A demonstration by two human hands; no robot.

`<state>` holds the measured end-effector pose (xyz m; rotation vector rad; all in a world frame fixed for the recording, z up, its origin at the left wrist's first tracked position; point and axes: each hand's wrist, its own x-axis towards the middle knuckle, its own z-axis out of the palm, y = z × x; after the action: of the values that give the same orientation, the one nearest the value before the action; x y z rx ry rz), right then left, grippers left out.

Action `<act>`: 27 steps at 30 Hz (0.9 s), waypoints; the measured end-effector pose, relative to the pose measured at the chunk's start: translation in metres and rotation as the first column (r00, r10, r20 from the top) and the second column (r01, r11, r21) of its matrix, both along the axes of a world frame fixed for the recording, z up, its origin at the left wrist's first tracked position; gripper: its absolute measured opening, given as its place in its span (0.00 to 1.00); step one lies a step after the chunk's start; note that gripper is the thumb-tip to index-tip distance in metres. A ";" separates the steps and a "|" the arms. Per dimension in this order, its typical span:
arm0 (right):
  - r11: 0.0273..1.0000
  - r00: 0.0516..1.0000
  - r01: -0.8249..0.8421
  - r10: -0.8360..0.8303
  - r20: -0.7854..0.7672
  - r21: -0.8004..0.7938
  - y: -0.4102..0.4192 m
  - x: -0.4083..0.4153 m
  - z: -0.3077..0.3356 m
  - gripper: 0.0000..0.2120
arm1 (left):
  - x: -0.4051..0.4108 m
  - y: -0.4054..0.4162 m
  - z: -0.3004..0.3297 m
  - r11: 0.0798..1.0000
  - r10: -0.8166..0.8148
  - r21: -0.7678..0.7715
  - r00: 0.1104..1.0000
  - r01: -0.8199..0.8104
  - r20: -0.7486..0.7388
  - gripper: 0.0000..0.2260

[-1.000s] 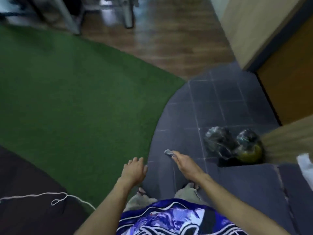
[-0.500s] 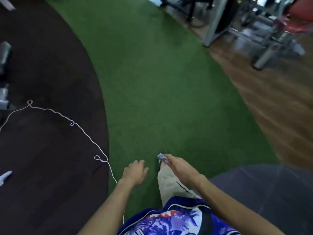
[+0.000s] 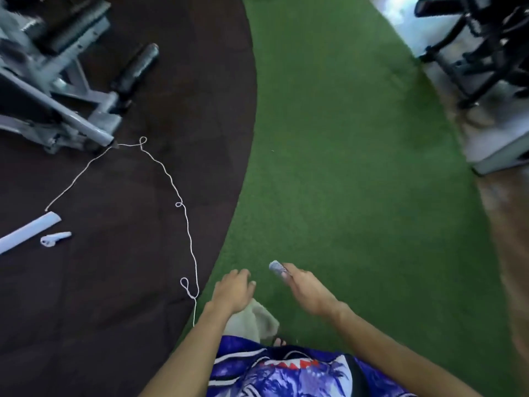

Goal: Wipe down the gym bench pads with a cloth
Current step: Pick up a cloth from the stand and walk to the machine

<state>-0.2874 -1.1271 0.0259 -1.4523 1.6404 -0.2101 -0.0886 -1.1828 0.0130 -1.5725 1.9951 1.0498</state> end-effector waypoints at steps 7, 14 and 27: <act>0.999 1.000 -0.017 0.017 -0.004 0.029 -0.198 -0.006 -0.024 0.16 | 0.002 -0.188 -0.005 0.999 0.054 -0.005 0.998 -0.054 0.018 0.18; 0.999 0.998 0.053 -0.053 0.044 -0.005 -0.406 -0.007 -0.003 0.17 | 0.004 -0.396 0.015 0.999 0.028 -0.040 0.999 -0.027 0.042 0.19; 0.998 1.000 -0.013 0.014 0.020 -0.055 -0.826 -0.054 0.006 0.17 | -0.045 -0.797 0.009 0.997 0.079 -0.028 0.996 -0.078 0.037 0.20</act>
<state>-0.3409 -1.9528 0.0316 -1.4966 1.6192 -0.2636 -0.1338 -1.9800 0.0218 -1.6851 1.9435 1.0185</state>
